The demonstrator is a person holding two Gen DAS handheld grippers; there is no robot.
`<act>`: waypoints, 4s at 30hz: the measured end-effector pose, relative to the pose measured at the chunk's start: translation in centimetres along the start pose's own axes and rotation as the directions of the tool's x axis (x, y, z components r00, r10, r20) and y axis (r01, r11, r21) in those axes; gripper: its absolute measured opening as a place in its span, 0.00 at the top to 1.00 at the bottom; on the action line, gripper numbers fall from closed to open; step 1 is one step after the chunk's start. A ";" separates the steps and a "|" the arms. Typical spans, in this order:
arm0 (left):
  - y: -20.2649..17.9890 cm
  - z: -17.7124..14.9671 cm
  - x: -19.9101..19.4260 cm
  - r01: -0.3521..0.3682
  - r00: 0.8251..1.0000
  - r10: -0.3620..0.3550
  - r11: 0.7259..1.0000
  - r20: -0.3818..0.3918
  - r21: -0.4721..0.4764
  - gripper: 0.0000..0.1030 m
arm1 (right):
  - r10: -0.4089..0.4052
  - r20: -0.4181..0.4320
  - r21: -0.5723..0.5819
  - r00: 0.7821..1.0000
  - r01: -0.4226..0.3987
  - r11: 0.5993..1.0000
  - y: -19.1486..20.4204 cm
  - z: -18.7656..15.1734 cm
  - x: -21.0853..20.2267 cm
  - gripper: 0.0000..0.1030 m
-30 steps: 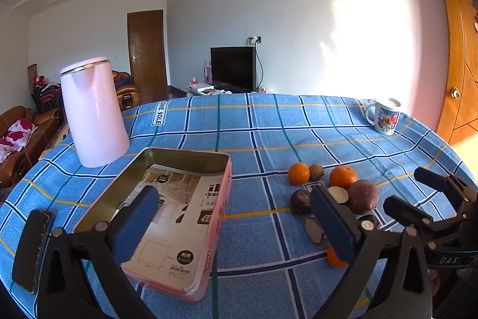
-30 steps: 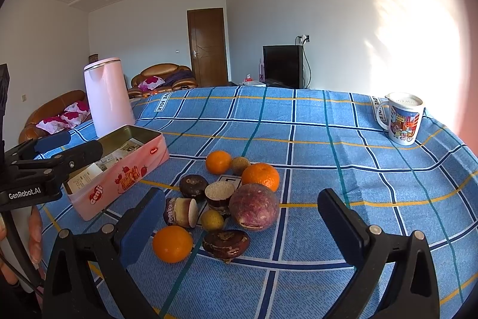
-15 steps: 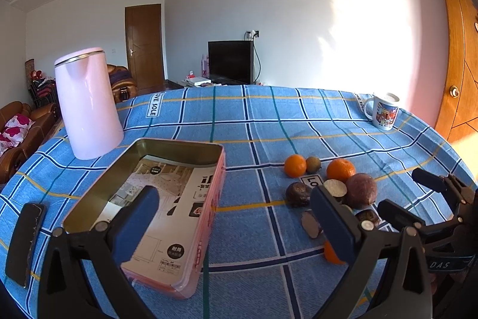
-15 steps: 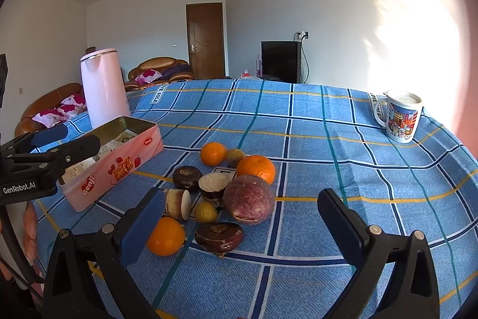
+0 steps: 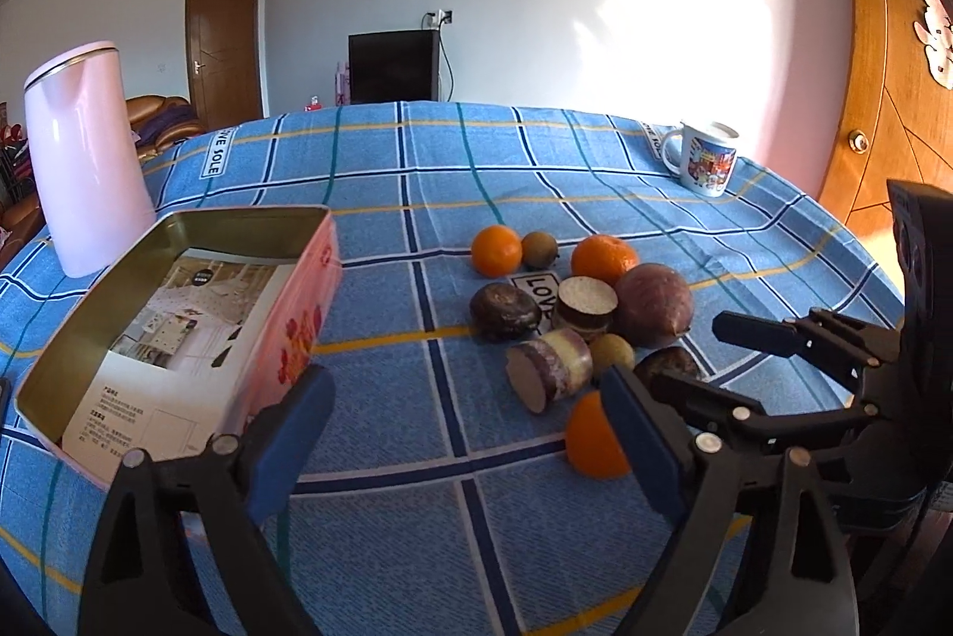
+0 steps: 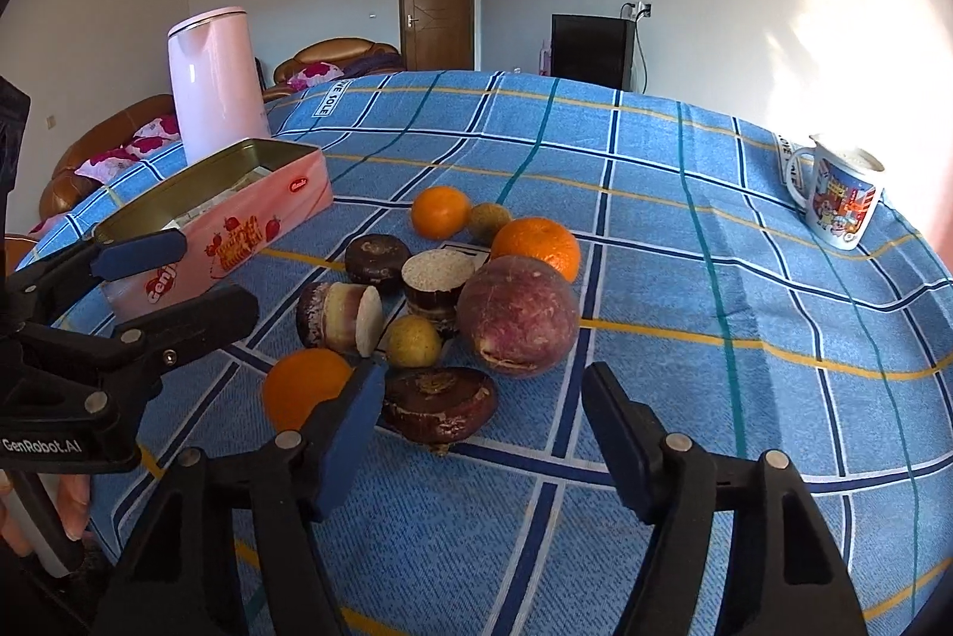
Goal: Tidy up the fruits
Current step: 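Grasp an orange with the left tool while the right tool grasps a dark brown passion fruit, then carry the orange and passion fruit over the pink tin and open both tools, then grasp a layered cake with the left tool while the right tool grasps the purple round fruit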
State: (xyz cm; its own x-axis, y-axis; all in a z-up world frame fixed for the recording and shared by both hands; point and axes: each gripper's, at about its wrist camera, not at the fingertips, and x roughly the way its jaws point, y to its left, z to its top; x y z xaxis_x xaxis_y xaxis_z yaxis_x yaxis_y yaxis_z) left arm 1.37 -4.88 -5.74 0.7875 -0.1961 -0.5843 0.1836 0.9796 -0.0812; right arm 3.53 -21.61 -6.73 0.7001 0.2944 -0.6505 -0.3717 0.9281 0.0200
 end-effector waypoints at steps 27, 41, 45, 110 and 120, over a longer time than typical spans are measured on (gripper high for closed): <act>-3.7 -1.0 3.2 0.178 0.968 -0.169 0.983 -0.186 0.034 0.61 | 0.124 0.065 0.102 0.990 -0.130 0.986 -3.0 -1.3 -1.4 0.63; -1.7 -0.2 0.8 0.128 0.990 -0.126 0.991 -0.070 0.033 0.65 | 0.148 0.107 0.027 0.983 -0.151 0.988 -0.7 0.2 -2.3 0.63; 0.1 0.7 -0.4 0.067 0.998 -0.067 0.997 -0.018 0.027 0.65 | 0.155 0.119 -0.012 0.981 -0.155 0.988 0.6 1.3 -2.2 0.63; 12.4 2.6 -2.4 -0.218 0.974 0.222 0.973 0.053 -0.071 0.34 | 0.283 0.048 -0.192 0.958 -0.269 0.944 11.2 8.8 4.9 0.43; 4.2 2.3 -0.3 -0.066 0.997 0.065 0.997 0.031 0.031 0.30 | 0.051 0.129 -0.010 0.990 -0.050 0.999 0.2 4.4 -0.4 0.35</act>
State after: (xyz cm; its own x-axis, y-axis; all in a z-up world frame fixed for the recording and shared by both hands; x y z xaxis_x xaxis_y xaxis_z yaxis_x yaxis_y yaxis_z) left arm 3.27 -0.79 -4.10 0.8156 -0.1335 -0.5631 0.1494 0.9886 -0.0179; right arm 5.83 -20.59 -3.11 0.7529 0.3683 -0.5454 -0.4124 0.9099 0.0452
